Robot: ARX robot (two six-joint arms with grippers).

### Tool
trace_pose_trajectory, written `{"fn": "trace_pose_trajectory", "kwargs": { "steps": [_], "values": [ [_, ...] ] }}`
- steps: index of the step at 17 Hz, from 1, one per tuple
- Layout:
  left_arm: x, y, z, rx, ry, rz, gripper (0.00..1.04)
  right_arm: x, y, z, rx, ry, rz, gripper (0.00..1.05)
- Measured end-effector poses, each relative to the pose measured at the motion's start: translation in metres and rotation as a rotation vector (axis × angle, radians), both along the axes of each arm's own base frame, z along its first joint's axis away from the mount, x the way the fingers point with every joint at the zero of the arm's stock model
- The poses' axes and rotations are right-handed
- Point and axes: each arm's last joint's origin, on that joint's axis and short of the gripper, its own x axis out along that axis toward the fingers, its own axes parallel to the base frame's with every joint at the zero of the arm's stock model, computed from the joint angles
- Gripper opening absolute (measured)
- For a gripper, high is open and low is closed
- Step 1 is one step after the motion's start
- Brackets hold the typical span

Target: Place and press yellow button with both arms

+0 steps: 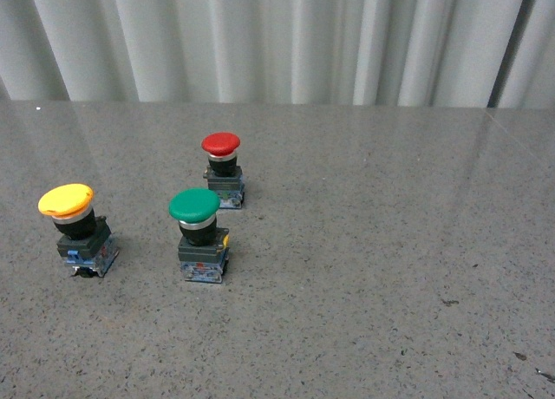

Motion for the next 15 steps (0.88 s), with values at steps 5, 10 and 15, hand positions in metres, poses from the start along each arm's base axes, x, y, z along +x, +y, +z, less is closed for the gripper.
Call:
{"fn": "trace_pose_trajectory", "kwargs": {
  "steps": [5,10,15],
  "values": [
    [0.0,0.0,0.0,0.0,0.0,0.0,0.98,0.0,0.0,0.0,0.0,0.0,0.0,0.98],
    [0.0,0.0,0.0,0.0,0.0,0.0,0.98,0.0,0.0,0.0,0.0,0.0,0.0,0.98],
    [0.0,0.0,0.0,0.0,0.0,0.0,0.98,0.0,0.0,0.0,0.0,0.0,0.0,0.98]
  ]
}}
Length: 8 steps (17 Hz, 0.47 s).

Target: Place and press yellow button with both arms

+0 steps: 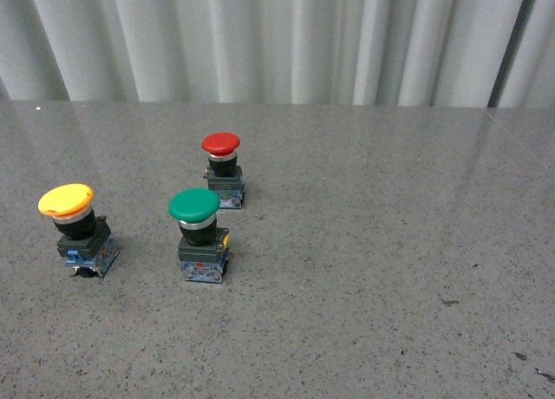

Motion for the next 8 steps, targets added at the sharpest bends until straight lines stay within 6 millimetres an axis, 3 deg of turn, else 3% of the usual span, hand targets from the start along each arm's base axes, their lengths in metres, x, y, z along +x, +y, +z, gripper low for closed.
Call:
{"fn": "trace_pose_trajectory", "kwargs": {
  "steps": [7,8],
  "values": [
    [0.0,0.0,0.0,0.0,0.0,0.0,0.98,0.0,0.0,0.0,0.0,0.0,0.0,0.98],
    [-0.0003,-0.0002,-0.0023,-0.014,0.079,0.047,0.98,0.0,0.0,0.0,0.0,0.0,0.0,0.98]
  ]
}}
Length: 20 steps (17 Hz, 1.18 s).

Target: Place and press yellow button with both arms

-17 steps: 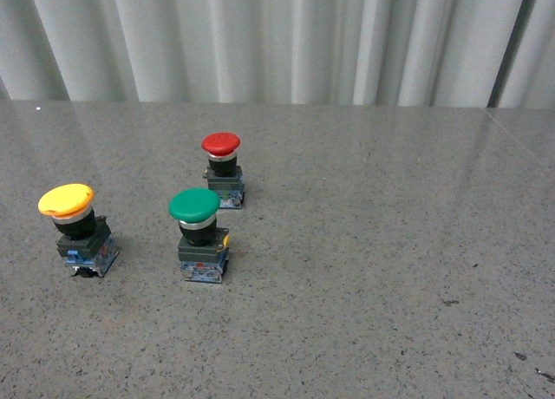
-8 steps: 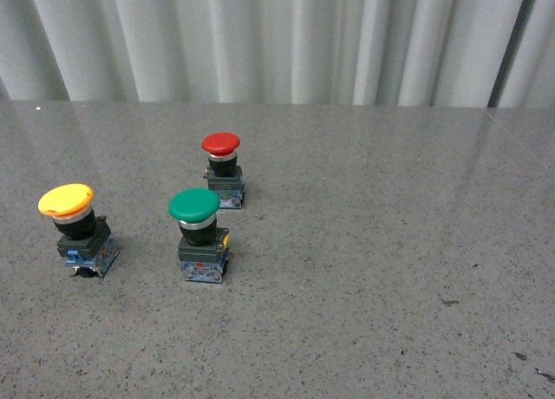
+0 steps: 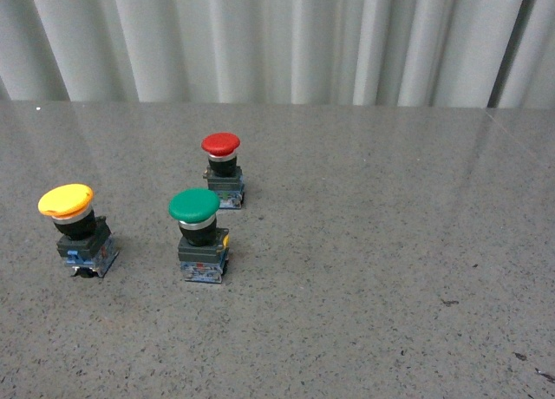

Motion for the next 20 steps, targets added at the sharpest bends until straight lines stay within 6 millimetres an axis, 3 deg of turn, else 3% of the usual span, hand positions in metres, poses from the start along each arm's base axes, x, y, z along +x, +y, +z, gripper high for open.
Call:
{"fn": "trace_pose_trajectory", "kwargs": {
  "steps": [1,3,5,7,10,11,14,20],
  "values": [
    [0.003,-0.003,0.002,-0.005,0.164,0.1,0.98,0.0,0.0,0.0,0.001,0.001,-0.003,0.98],
    [0.027,0.0,0.027,0.004,0.146,0.229,0.98,0.0,0.0,0.0,0.0,0.001,-0.002,0.98],
    [0.06,-0.001,0.061,0.001,0.053,0.183,0.98,0.0,0.0,0.0,0.0,0.001,0.0,0.98],
    [0.112,-0.012,0.083,0.012,0.057,0.06,0.98,0.0,0.0,0.0,0.0,0.001,0.0,0.98],
    [0.173,-0.039,0.063,0.04,0.292,-0.08,0.98,0.0,0.0,0.0,0.0,0.001,0.0,0.98],
    [0.182,-0.047,0.056,0.029,0.346,-0.112,0.98,0.0,0.0,0.0,0.0,0.001,0.0,0.98],
    [0.182,-0.057,0.045,0.012,0.409,-0.135,0.98,0.0,0.0,0.0,0.0,0.001,0.0,0.98],
    [0.172,-0.048,0.025,-0.013,0.46,-0.075,0.98,0.0,0.0,0.0,0.0,0.001,0.0,0.98]
  ]
}}
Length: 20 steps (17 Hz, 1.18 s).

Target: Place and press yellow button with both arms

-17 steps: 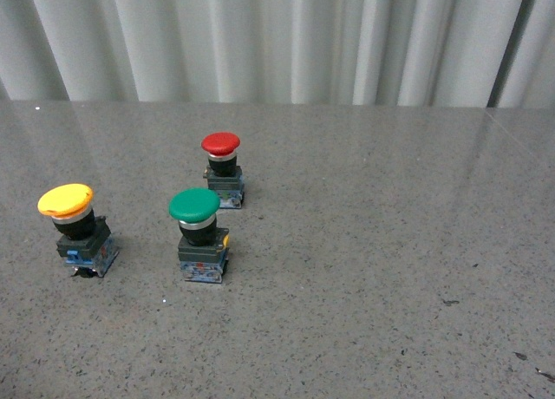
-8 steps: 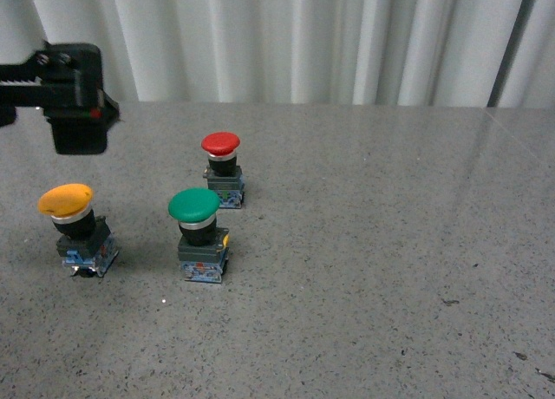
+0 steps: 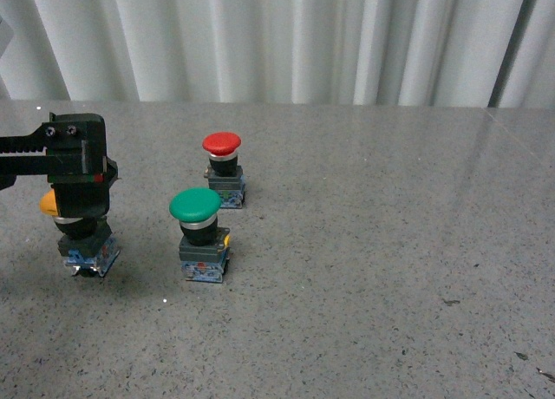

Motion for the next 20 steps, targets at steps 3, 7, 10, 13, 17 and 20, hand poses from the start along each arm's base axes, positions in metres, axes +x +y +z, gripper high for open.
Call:
{"fn": "trace_pose_trajectory", "kwargs": {
  "steps": [3,7,10,13,17,20],
  "values": [
    [0.001,0.0,-0.011,-0.02,0.038,-0.025,0.98,0.0,0.0,0.0,0.0,0.0,0.0,0.98],
    [0.004,0.0,-0.016,-0.02,0.044,-0.027,0.94,0.0,0.0,0.0,0.0,0.0,0.0,0.98],
    [0.003,0.002,-0.018,-0.014,0.05,-0.013,0.63,0.0,0.0,0.0,0.0,0.0,0.0,0.98],
    [-0.002,0.004,-0.015,-0.009,0.071,-0.004,0.37,0.0,0.0,0.0,0.0,0.0,0.0,0.98],
    [-0.001,-0.011,0.05,-0.002,-0.09,-0.065,0.34,0.0,0.0,0.0,0.0,0.0,0.0,0.98],
    [0.025,-0.05,0.109,-0.044,-0.272,-0.155,0.34,0.0,0.0,0.0,0.0,0.0,0.0,0.98]
  ]
}}
